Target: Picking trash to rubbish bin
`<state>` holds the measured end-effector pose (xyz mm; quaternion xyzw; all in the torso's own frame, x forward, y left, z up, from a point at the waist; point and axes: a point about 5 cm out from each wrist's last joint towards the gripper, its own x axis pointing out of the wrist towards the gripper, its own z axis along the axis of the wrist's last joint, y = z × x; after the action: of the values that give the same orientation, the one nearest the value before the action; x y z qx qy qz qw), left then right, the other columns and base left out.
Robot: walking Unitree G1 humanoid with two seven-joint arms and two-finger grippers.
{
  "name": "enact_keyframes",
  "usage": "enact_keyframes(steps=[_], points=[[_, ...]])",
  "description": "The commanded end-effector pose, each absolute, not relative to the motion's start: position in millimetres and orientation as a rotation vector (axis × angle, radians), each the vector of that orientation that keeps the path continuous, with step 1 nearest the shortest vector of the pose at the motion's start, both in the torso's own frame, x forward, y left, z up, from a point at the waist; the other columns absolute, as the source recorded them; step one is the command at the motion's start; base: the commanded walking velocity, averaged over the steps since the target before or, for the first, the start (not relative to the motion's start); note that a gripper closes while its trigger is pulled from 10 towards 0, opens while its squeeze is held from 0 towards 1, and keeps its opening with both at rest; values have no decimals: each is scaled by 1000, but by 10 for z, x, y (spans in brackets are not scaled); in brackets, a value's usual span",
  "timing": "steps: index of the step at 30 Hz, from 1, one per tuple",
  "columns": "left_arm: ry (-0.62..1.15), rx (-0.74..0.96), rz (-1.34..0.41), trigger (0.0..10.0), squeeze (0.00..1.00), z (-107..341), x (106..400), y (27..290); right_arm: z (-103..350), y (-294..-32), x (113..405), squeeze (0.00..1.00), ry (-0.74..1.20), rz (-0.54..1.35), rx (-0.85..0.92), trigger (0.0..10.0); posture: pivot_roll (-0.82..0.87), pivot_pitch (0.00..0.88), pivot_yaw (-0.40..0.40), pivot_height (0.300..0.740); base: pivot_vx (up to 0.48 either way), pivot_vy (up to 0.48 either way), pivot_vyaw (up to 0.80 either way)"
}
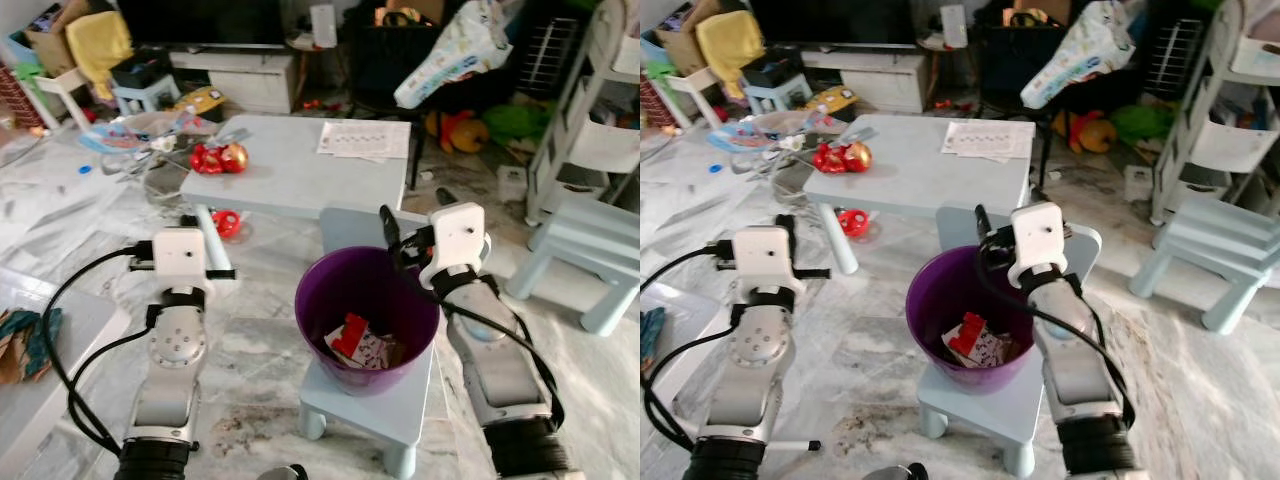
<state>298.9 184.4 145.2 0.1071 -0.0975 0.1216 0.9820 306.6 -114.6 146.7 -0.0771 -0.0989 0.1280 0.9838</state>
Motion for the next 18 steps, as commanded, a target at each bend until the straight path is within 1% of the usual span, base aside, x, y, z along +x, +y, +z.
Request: enact_keyframes(steps=[1,7,18], points=[[-225,228,261,10000,0,1552,2998,1835,1524,-1132,3041,1000,-212,255,-154,10000,-8,30,75,740,0,0,800],[-261,262,303,10000,0,1671,3014,1813,1583,-1107,3034,1000,-216,253,-162,10000,-14,32,79,740,0,0,800],[-260,273,322,10000,0,1709,3026,1797,1628,-1127,3027,1000,-217,246,-172,10000,-18,37,79,740,0,0,800]])
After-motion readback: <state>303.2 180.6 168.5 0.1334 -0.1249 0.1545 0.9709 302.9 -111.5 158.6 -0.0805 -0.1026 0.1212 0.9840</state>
